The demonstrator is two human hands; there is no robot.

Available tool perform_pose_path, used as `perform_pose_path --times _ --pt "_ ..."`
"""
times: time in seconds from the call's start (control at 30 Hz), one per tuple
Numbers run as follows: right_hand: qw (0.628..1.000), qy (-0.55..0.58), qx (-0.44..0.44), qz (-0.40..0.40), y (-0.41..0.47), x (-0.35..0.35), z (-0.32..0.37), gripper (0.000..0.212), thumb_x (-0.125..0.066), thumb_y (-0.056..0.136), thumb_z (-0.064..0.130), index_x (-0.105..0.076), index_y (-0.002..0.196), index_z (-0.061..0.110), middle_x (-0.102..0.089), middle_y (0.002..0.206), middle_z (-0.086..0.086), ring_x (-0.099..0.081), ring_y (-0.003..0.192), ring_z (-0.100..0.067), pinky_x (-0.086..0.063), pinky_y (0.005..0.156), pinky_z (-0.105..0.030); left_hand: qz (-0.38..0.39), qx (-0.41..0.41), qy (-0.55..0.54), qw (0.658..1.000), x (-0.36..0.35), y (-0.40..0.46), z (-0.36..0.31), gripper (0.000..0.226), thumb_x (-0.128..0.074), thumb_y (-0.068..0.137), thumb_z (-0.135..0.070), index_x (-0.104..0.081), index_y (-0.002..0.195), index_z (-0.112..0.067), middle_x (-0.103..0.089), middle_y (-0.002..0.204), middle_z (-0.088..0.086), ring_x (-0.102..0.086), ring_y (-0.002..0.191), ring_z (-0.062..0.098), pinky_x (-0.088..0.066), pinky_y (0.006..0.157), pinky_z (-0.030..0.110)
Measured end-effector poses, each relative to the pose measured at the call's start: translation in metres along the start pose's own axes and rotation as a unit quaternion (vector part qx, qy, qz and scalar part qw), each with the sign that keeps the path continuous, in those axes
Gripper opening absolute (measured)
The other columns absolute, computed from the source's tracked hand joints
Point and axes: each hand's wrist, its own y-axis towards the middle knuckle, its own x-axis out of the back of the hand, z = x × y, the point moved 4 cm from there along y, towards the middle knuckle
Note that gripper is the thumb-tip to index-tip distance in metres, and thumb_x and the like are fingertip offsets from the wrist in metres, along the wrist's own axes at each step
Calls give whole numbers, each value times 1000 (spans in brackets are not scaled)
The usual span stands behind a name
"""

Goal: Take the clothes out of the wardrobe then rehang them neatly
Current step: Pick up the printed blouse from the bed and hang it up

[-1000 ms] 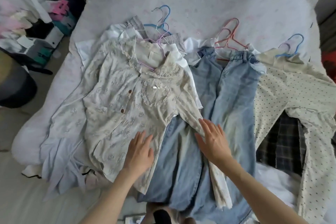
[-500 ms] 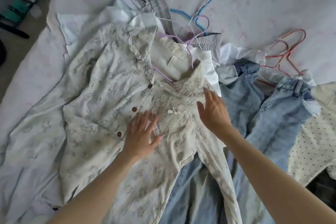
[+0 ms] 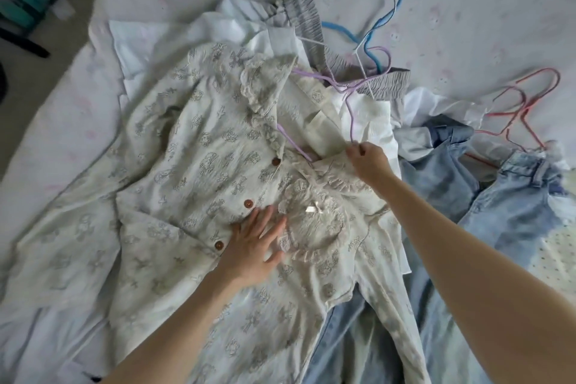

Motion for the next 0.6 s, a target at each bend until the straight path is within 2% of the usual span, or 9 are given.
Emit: perform_pose_path --times 0.07,0.1,0.17,0.23,0.33,0.4,0.47,0.53,0.6 --pt "999 42 20 -25 -16 3 -2 24 -40 98 26 -52 94 6 -51 76 -4 -47 67 -19 -37 55 -25 -16 5 -32 999 5 -6 -3 64 -32 98 -42 18 137 -42 28 150 -7 26 138 16 1 116 50" --pt "996 64 33 -44 -27 7 -4 20 -41 97 24 -51 94 7 -51 75 -1 -46 65 -16 -37 54 -20 -36 9 -51 998 9 -10 -7 64 -34 99 -36 14 141 -40 25 150 -8 24 138 15 0 116 49" --pt "993 85 52 -62 -51 18 -11 16 -43 97 22 -48 87 11 -47 68 4 -41 57 -9 -32 46 -12 -95 35 -102 990 20 -19 -19 62 -35 99 -29 4 147 -35 20 151 -8 22 139 13 3 116 47" --pt "993 84 60 -54 -72 26 -26 19 -42 97 24 -47 81 14 -49 67 2 -42 56 -12 -32 48 -20 -161 76 -161 971 36 -28 -36 59 -37 99 -25 -4 149 -28 10 154 -5 16 141 15 5 115 43" --pt "993 84 31 -74 -103 43 -58 21 -43 97 23 -52 87 8 -55 71 -5 -49 63 -21 -35 53 -29 -222 79 -214 948 61 -30 -71 57 -39 98 -25 -13 148 -18 -3 157 3 8 143 18 -3 117 41" --pt "990 91 9 -108 -131 57 -82 23 -45 96 23 -53 88 3 -55 73 -7 -50 66 -23 -34 55 -30 -245 52 -214 944 73 -31 -101 57 -41 98 -22 -16 148 -17 -5 157 5 6 143 18 -4 117 40" --pt "982 116 7 -148 -165 76 -106 26 -48 94 22 -49 79 1 -50 67 -6 -45 62 -20 -31 54 -29 -278 1 -173 945 82 -36 -131 56 -44 96 -16 -22 146 -12 -14 155 10 -2 144 23 -8 117 45" --pt "973 135 6 -185 -201 100 -129 28 -50 93 21 -43 71 3 -44 63 -4 -39 59 -17 -29 52 -29 -317 -74 -123 938 92 -42 -161 51 -47 94 -12 -32 142 -6 -30 149 16 -18 141 31 -19 113 54" --pt "963 142 13 -227 -239 130 -148 32 -53 91 21 -38 65 10 -39 58 0 -33 54 -13 -26 49 -25 -352 -147 -87 920 105 -49 -195 46 -43 92 -16 -42 135 -2 -41 141 20 -32 134 37 -30 107 57"
